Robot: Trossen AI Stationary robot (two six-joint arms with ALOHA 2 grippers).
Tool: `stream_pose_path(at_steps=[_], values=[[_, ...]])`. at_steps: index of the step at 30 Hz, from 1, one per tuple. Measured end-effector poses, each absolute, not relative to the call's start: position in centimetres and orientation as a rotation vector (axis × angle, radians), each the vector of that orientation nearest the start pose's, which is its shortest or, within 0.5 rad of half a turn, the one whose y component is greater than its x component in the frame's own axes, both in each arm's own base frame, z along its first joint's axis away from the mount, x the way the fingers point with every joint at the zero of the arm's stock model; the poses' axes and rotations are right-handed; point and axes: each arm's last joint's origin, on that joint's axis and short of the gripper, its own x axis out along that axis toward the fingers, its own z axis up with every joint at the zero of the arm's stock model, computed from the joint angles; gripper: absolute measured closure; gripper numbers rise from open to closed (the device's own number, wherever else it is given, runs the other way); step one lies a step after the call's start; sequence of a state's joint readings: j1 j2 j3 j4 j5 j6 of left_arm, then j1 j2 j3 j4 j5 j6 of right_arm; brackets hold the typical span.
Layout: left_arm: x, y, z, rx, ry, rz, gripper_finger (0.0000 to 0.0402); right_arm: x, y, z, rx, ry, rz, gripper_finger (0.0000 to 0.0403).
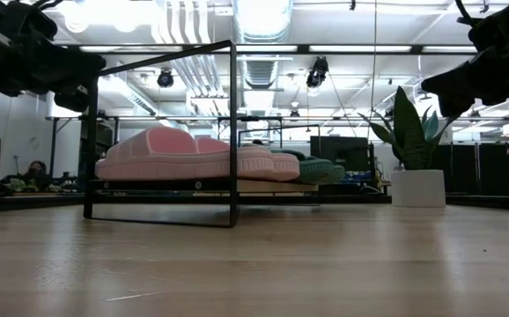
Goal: Pick and place slides into the shelf
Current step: Return to Home Position
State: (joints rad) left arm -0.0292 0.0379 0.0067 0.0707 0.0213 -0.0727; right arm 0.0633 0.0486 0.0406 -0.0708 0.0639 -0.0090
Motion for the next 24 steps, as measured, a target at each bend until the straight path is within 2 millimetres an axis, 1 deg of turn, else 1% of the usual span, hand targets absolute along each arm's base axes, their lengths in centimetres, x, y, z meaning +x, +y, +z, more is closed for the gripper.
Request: stream_pose_path(at_steps=[24], values=[[9.96, -0.37, 16.91, -0.071, -0.034, -0.06, 0.0391, 9.84, 0.47, 16.62, -0.014, 0.086, 0.01, 0.0394]])
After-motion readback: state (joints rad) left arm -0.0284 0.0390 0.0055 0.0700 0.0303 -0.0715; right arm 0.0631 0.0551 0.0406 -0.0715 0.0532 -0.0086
